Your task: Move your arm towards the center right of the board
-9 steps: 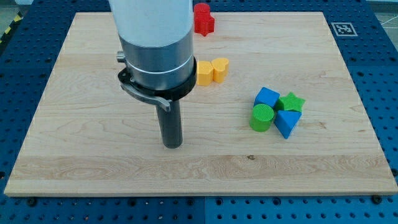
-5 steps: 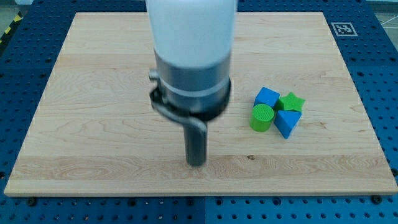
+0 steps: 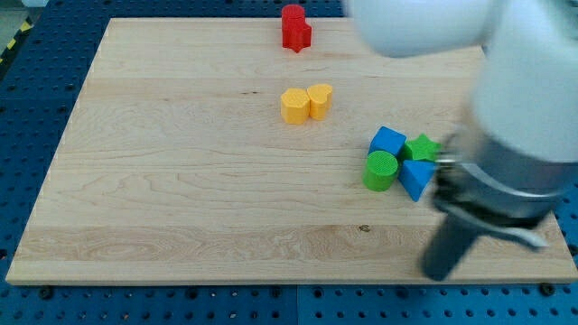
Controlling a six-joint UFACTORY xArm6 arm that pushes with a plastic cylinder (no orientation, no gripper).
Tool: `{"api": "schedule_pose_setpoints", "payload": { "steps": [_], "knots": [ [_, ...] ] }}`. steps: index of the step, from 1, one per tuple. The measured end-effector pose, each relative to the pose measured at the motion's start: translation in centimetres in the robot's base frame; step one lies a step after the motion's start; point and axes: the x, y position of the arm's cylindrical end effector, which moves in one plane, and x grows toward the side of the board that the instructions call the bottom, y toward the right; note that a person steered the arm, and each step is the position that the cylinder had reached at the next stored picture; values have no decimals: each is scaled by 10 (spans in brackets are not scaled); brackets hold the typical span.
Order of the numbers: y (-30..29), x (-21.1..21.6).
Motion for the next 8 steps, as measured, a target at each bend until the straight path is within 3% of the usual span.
{"api": "schedule_pose_setpoints", "payload": {
  "steps": [1, 2, 3, 6, 8],
  "knots": [
    [69, 0],
    [163, -43],
    [167, -67],
    [137, -243],
    [20, -254]
  ]
}}
